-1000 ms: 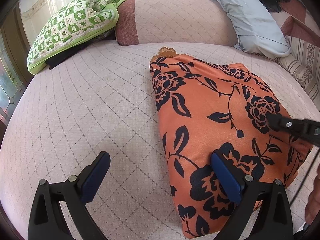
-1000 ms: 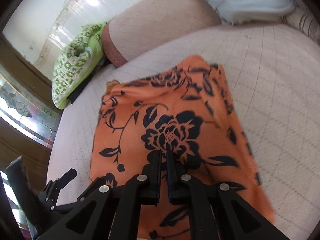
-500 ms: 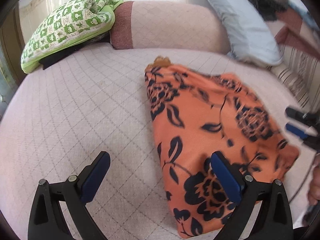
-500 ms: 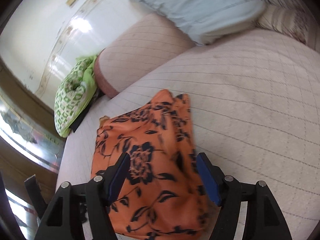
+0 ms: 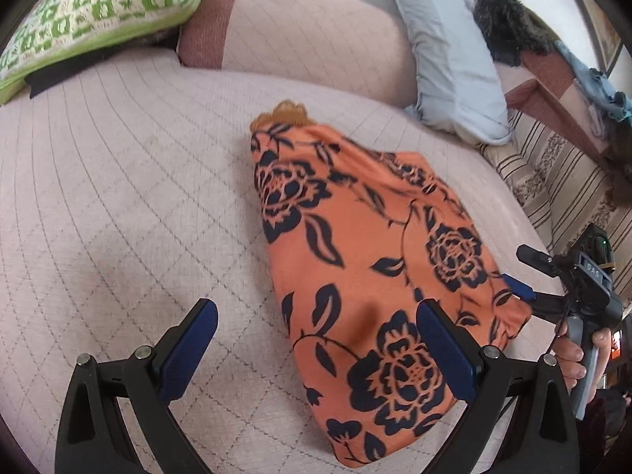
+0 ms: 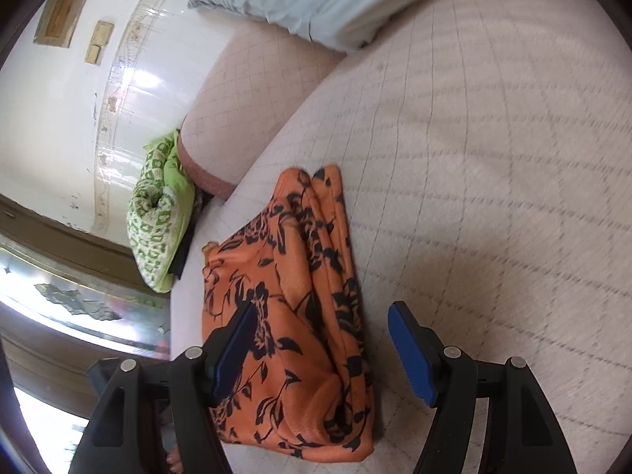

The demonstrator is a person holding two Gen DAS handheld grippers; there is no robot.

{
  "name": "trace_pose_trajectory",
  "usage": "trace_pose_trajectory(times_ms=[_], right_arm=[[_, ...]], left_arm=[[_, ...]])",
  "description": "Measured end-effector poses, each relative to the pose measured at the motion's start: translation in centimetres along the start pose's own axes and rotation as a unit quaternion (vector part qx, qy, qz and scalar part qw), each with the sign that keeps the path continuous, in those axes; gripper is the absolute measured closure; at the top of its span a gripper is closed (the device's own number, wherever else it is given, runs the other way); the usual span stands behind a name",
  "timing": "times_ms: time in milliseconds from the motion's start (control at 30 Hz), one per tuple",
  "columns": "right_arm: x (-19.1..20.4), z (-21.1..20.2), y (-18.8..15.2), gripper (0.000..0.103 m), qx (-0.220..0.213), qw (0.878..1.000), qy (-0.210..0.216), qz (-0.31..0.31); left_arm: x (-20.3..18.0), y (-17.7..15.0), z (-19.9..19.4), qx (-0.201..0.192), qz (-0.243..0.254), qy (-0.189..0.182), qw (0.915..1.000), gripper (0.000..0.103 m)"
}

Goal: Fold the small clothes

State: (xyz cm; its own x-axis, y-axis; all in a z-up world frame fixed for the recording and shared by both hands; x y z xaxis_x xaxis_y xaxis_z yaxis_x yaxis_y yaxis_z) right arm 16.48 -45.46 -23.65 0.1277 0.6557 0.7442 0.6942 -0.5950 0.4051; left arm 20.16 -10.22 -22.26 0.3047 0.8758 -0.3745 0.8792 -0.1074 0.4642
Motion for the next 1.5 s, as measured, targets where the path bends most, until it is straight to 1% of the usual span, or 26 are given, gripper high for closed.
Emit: trace_pose_trajectory(times_ms=[133, 233, 300, 400, 533, 600, 667, 900, 1200, 1400, 1500], right_arm=[[-0.4, 1.2, -0.2, 0.031, 0.021, 1.000, 0.010, 0.013], [-0.9, 2.0, -0.3, 0.031, 0.033, 0.999, 0.019, 0.026], [-1.3, 2.6, -0.3, 0.031, 0.039, 0.998, 0.018, 0.034], [-1.3, 3.2, -0.4, 0.031, 0.044, 0.998, 0.016, 0.035], [-0.6, 3.4, -0.3, 0.031, 0.042, 0.999, 0.024, 0.025], [-0.4, 4.0, -0.4, 0.031, 0.048, 0.998, 0.023, 0.023], [-0.4, 4.8, -0.7, 0.031, 0.060, 0.998, 0.021, 0.027], [0.0, 6.0, -0.8, 0.031, 0.061, 0.997, 0.033, 0.031], [1.0, 6.9, -1.2, 0.030, 0.069, 0.997, 0.037, 0.011], [1.5, 7.4, -1.4, 0.029, 0.072, 0.996, 0.047, -0.001], [1.9, 7.6, -1.6, 0.029, 0.073, 0.996, 0.043, -0.015]], left_arm=[[0.3, -0.1, 1.0, 0.023, -0.012, -0.021, 0.9994, 0.003], [0.5, -0.1, 1.6, 0.028, -0.017, -0.016, 0.9993, 0.003], [0.5, -0.1, 1.9, 0.025, -0.015, 0.000, 0.9996, 0.003], [0.2, 0.1, 1.5, 0.000, -0.003, 0.033, 0.9995, 0.003], [-0.1, 0.5, 1.3, -0.022, 0.015, 0.069, 0.9973, 0.003], [-0.4, 0.6, 1.5, -0.024, 0.028, 0.084, 0.9958, 0.003], [-0.8, 0.6, 1.9, -0.022, 0.039, 0.090, 0.9950, 0.003], [-0.8, 0.9, 2.0, -0.022, 0.045, 0.087, 0.9949, 0.003], [-1.3, 1.4, 3.0, -0.015, 0.038, 0.078, 0.9961, 0.003], [-2.0, 1.6, 4.3, 0.001, 0.034, 0.060, 0.9976, 0.003], [-2.3, 1.5, 4.8, 0.009, 0.031, 0.052, 0.9981, 0.003]])
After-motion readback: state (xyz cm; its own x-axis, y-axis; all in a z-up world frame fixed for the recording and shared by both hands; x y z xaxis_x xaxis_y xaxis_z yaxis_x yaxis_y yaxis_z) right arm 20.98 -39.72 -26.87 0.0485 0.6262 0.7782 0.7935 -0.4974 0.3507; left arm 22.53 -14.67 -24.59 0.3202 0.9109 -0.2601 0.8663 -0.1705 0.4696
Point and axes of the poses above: each gripper's, at about its wrist camera, not at the fingertips, and z roughly the way its jaws point, x to its left, y to its top, the point moved 3 cm from there along z, roughly the way its jaws point, and after that the axes turned 8 degrees about -z, right-handed, at the moved point
